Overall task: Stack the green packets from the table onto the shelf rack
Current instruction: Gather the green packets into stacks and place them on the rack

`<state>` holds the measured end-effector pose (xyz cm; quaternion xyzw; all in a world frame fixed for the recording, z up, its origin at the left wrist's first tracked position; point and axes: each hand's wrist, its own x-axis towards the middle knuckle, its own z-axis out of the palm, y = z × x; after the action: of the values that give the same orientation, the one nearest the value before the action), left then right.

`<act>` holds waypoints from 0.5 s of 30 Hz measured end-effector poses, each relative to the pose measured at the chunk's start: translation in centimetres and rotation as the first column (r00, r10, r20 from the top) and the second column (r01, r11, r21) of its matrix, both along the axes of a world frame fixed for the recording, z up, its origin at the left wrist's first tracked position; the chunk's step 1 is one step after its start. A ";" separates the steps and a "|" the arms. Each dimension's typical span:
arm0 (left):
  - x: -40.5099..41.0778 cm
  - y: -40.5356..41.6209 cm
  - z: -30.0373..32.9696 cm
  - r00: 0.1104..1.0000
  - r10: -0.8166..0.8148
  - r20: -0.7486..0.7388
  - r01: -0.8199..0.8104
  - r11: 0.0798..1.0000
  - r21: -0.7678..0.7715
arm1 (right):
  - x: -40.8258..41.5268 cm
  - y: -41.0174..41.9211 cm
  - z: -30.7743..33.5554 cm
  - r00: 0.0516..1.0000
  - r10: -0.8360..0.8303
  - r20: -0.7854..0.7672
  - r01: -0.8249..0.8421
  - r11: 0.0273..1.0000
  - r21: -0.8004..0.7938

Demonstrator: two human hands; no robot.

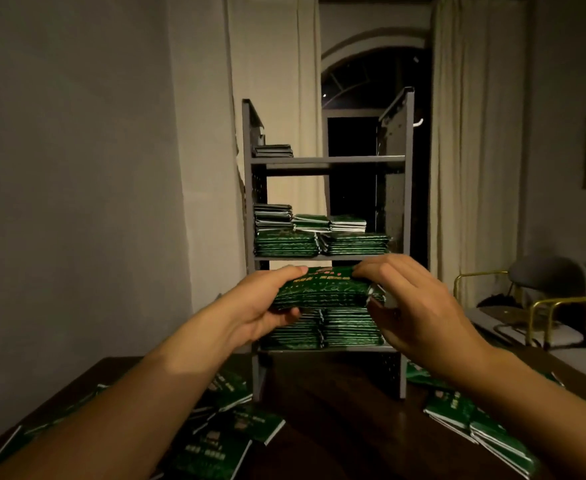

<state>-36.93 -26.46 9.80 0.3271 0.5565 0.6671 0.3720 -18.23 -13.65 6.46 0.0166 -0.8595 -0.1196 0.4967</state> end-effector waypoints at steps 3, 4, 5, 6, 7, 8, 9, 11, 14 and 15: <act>-0.4 0.8 1.3 1.000 -0.015 -0.018 0.015 1.000 0.003 | -0.4 0.7 0.9 0.998 -0.010 -0.055 0.011 1.000 0.023; -0.6 1.1 2.0 0.999 -0.016 -0.035 0.016 1.000 -0.001 | -0.7 1.0 1.4 0.998 -0.026 -0.065 0.028 0.999 0.036; -0.7 1.2 2.3 0.999 -0.009 -0.053 0.008 1.000 -0.008 | -0.9 1.2 1.7 0.997 -0.038 -0.071 0.041 0.998 0.043; -0.9 1.5 2.8 0.998 -0.002 -0.068 0.002 1.000 -0.008 | -1.2 1.6 2.1 0.996 -0.044 -0.076 0.048 0.997 0.054; -1.0 1.6 3.1 0.997 0.006 -0.076 -0.007 1.000 -0.007 | -1.4 1.9 2.4 0.996 -0.049 -0.079 0.054 0.997 0.062; -1.2 1.8 3.4 0.997 0.015 -0.079 -0.015 1.000 -0.006 | -1.7 2.1 2.6 0.995 -0.048 -0.083 0.054 0.996 0.069; -1.4 2.0 3.7 0.996 0.022 -0.086 -0.022 1.000 -0.004 | -1.9 2.4 2.9 0.995 -0.046 -0.088 0.052 0.996 0.073; -1.7 2.5 4.2 0.995 0.028 -0.095 -0.028 1.000 0.007 | -2.4 2.8 3.4 0.995 -0.028 -0.096 0.035 0.997 0.070; -2.4 3.2 5.6 0.996 0.068 -0.056 -0.062 0.993 0.102 | -3.4 3.8 4.9 0.993 -0.013 -0.114 0.018 0.999 0.043; -2.7 3.4 6.0 0.992 0.115 -0.046 -0.108 0.985 0.136 | -3.5 4.1 5.5 0.991 -0.012 -0.132 0.015 1.000 0.025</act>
<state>-39.66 -23.10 15.79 0.3373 0.5379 0.7135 0.2964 -21.72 -9.59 11.95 0.0095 -0.8233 -0.1349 0.5513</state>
